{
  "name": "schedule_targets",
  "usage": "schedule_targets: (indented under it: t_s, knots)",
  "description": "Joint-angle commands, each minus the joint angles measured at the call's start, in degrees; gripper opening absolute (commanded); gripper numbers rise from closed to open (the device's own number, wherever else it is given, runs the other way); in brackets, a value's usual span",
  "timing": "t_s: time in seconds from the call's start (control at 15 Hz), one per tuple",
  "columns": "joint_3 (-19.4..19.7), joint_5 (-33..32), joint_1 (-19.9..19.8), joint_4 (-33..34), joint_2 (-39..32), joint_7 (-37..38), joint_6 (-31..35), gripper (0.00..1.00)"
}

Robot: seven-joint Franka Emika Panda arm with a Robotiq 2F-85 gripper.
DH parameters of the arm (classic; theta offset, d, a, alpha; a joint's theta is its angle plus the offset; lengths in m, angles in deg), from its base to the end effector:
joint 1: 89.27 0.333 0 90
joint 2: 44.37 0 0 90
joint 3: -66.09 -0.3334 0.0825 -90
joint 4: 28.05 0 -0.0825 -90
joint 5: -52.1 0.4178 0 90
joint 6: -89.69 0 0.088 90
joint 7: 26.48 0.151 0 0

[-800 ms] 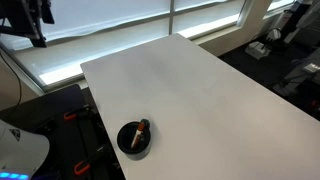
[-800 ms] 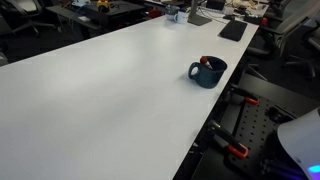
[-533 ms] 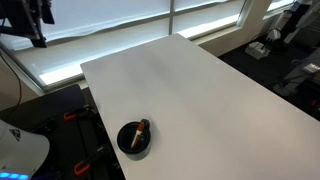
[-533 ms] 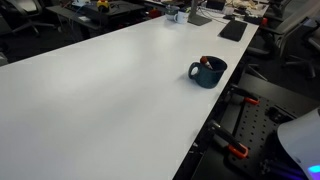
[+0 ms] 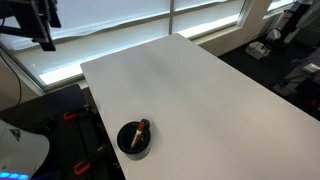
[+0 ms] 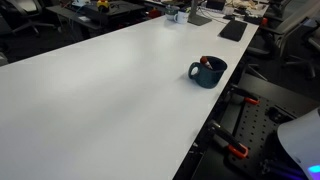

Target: Remove the red marker from the mug.

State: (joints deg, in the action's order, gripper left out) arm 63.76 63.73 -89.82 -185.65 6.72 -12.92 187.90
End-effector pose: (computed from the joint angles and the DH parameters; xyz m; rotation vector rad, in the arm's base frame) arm 0.2820 0.0344 0.4065 -2.9578 0.3968 0.2455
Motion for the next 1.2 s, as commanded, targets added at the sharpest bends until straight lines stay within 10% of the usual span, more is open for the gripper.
schedule_targets:
  t_s: [0.0, 0.47, 1.13]
  knots:
    - [-0.1, -5.2, -2.6, -1.2, -1.9, -3.8, 5.3, 1.00]
    - [3.9, -17.2, -4.7, -1.3, -5.5, -12.7, 20.6, 1.00]
    - [3.7, -17.2, -4.2, -1.2, -6.9, -12.2, 23.0, 1.00]
